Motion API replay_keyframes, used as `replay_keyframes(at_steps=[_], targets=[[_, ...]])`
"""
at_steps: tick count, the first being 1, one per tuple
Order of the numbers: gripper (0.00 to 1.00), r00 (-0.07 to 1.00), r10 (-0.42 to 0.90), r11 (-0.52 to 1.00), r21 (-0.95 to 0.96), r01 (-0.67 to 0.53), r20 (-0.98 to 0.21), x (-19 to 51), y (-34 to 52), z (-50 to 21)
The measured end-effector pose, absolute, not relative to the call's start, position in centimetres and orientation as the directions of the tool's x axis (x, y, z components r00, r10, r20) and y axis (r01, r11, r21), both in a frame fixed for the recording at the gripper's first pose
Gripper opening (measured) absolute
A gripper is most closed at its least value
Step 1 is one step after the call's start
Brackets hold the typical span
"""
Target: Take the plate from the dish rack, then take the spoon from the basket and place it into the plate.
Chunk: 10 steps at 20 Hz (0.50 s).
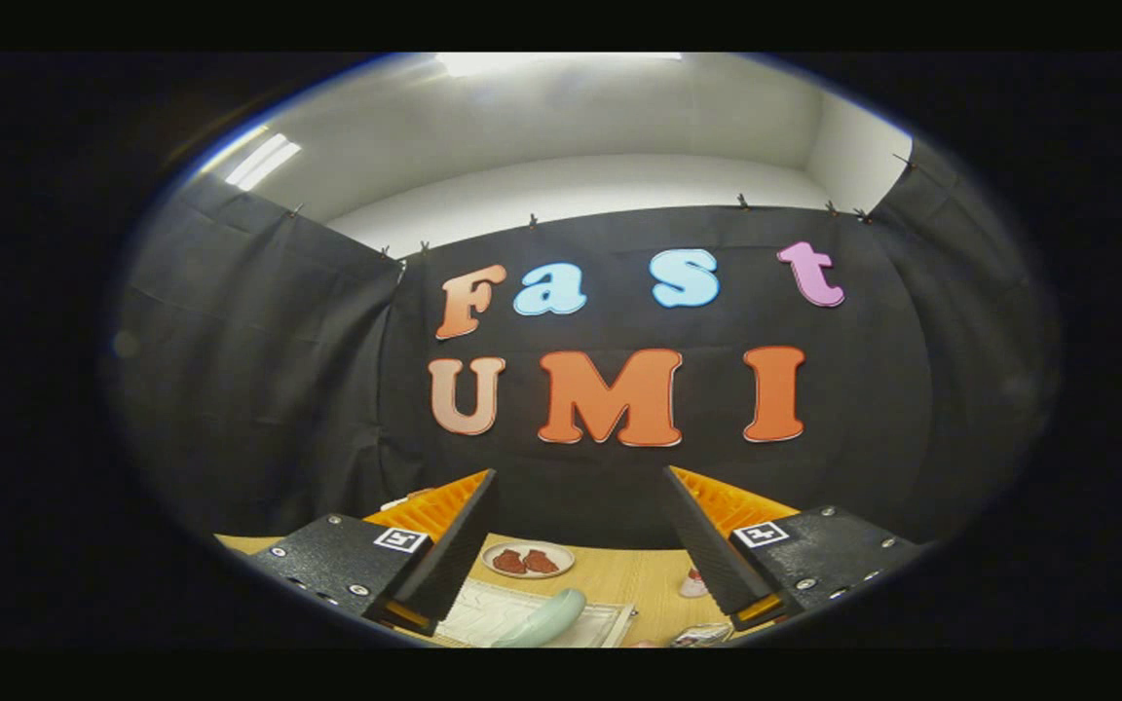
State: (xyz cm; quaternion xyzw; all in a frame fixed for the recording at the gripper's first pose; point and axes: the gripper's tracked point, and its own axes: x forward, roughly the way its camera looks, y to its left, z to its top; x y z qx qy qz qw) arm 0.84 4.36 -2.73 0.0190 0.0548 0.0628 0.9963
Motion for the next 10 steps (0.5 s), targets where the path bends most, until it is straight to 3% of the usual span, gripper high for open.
replay_keyframes(at_steps=[10], targets=[[0.98,0.862,0.169,0.98,0.173,-0.096,-0.479,1.3,5.3,-11.7]])
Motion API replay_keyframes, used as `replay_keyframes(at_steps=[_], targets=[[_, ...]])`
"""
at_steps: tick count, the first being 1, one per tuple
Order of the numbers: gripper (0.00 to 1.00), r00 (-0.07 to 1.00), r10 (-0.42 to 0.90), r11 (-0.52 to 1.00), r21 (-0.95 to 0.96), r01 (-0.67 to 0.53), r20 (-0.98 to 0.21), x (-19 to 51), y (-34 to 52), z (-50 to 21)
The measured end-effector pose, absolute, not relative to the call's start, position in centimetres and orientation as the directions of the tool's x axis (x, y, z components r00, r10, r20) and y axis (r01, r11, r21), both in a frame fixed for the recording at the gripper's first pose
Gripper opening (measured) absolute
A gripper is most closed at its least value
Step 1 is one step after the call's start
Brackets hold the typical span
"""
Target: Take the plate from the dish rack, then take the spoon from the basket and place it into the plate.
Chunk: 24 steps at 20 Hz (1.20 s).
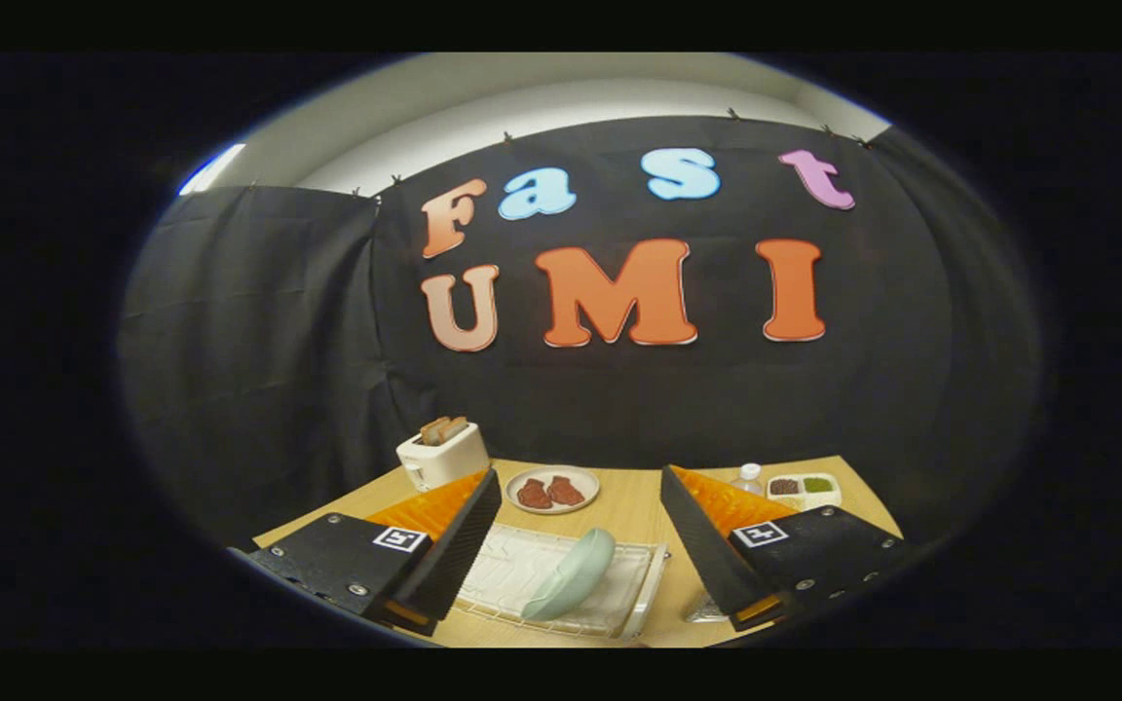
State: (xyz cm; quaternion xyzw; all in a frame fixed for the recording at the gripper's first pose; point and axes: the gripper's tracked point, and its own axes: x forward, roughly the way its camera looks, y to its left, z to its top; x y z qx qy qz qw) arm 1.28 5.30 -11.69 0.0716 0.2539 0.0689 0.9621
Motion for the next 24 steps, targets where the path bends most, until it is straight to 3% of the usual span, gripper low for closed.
replay_keyframes(at_steps=[8,14,19,24], targets=[[0.92,0.713,0.217,0.965,0.257,-0.053,-0.667,2.3,6.6,-17.6],[0.92,0.493,0.228,0.96,0.28,0.032,-0.84,1.6,6.8,-24.2],[0.69,0.307,0.217,0.965,0.251,0.076,-0.927,-0.3,7.4,-28.0],[0.61,0.152,0.174,0.98,0.187,0.076,-0.973,-2.3,8.2,-31.2]])
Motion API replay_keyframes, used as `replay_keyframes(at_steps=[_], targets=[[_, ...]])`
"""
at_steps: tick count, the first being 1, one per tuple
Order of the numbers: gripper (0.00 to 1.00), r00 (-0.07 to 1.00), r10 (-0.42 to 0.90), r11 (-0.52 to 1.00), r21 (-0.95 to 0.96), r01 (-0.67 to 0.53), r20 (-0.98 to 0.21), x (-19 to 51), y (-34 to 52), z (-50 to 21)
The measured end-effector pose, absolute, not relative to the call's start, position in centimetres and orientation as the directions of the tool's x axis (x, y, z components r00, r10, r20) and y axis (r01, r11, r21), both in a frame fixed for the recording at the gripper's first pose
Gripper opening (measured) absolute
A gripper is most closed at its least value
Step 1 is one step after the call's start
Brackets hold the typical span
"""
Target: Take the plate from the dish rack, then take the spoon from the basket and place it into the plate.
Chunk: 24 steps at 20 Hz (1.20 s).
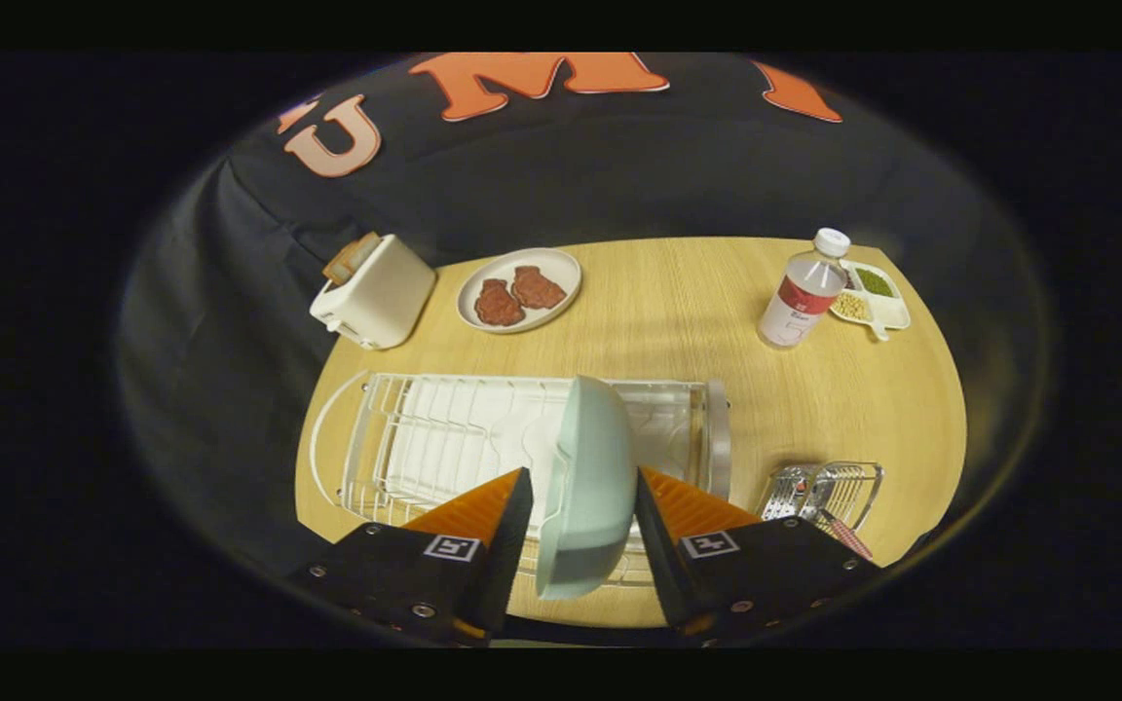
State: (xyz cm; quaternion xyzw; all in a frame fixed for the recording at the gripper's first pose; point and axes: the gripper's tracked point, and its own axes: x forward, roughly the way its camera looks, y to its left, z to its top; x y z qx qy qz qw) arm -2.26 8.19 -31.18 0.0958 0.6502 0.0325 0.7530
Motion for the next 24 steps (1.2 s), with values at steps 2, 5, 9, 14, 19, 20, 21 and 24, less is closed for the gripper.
replay_keyframes(at_steps=[2,5,9,14,19,20,21,24], targets=[[0.51,0.101,0.143,0.986,0.15,0.074,-0.985,-3.2,8.1,-32.1],[0.41,0.069,0.095,0.988,0.103,0.112,-0.993,-3.9,8.1,-32.7],[0.39,0.057,0.073,0.988,0.08,0.133,-0.996,-4.5,8.5,-32.8],[0.35,0.048,-0.031,0.993,-0.025,0.12,-0.998,-5.0,7.7,-32.6],[0.3,0.074,-0.148,0.977,-0.135,0.165,-0.986,-4.5,6.4,-31.7],[0.29,0.09,-0.183,0.971,-0.166,0.171,-0.979,-4.1,5.8,-31.3],[0.27,0.115,-0.213,0.966,-0.191,0.171,-0.97,-3.7,5.5,-30.8],[0.27,0.177,-0.308,0.944,-0.277,0.178,-0.935,-3.0,4.5,-29.3]])
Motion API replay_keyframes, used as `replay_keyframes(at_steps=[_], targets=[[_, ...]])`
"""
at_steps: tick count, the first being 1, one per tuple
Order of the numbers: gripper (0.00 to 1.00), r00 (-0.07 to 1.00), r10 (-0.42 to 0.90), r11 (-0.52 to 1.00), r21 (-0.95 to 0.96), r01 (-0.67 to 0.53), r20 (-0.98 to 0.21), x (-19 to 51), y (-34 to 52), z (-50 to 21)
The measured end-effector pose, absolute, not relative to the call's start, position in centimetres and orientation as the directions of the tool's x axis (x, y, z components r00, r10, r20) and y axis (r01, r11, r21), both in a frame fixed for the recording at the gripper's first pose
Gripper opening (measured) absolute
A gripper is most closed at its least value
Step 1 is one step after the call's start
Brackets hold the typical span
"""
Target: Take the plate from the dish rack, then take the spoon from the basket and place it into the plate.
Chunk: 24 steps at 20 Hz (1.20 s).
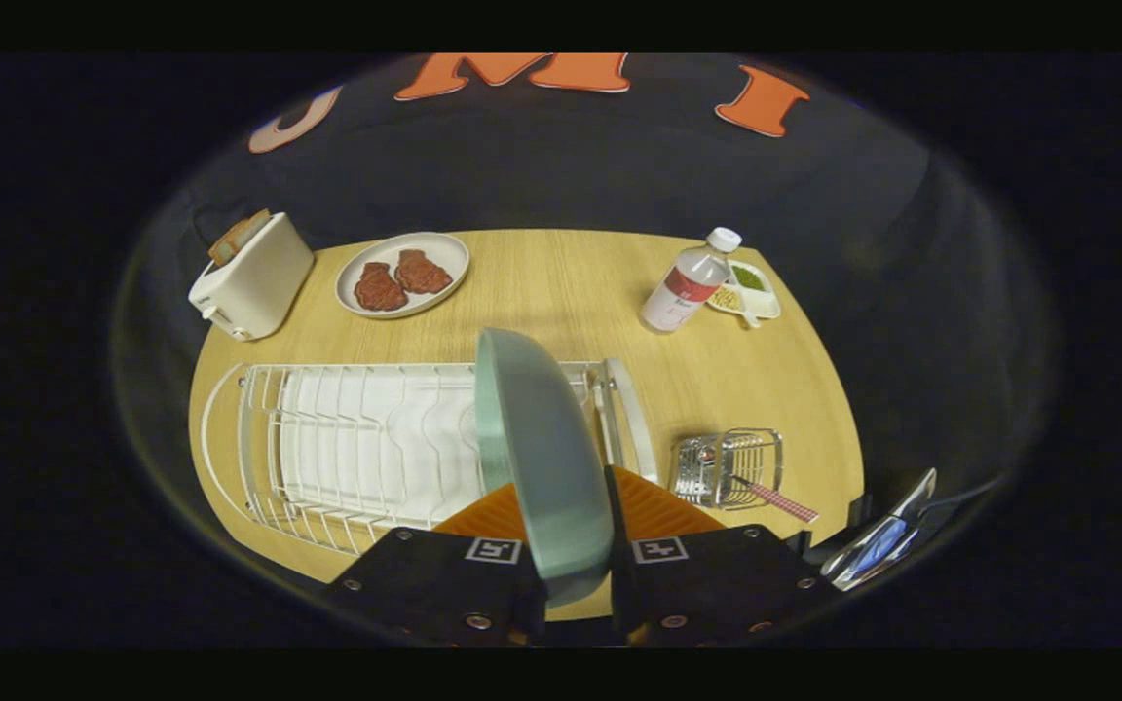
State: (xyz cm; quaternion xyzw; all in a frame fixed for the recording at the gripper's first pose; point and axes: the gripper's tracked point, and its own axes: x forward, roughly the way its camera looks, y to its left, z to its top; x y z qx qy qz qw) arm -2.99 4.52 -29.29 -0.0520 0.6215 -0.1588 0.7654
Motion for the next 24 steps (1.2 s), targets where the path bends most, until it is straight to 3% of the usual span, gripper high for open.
replay_keyframes(at_steps=[7,11,16,21,24], targets=[[0.27,0.223,-0.344,0.928,-0.294,0.231,-0.912,-4.3,4.8,-26.0],[0.27,0.222,-0.3,0.931,-0.234,0.282,-0.928,-7.1,4.2,-24.4],[0.27,0.163,-0.187,0.931,-0.122,0.344,-0.969,-13.5,2.0,-23.3],[0.27,0.155,0.044,0.91,0.104,0.402,-0.987,-18.6,2.3,-24.0],[0.27,0.127,0.117,0.885,0.162,0.437,-0.985,-22.1,1.4,-25.1]])
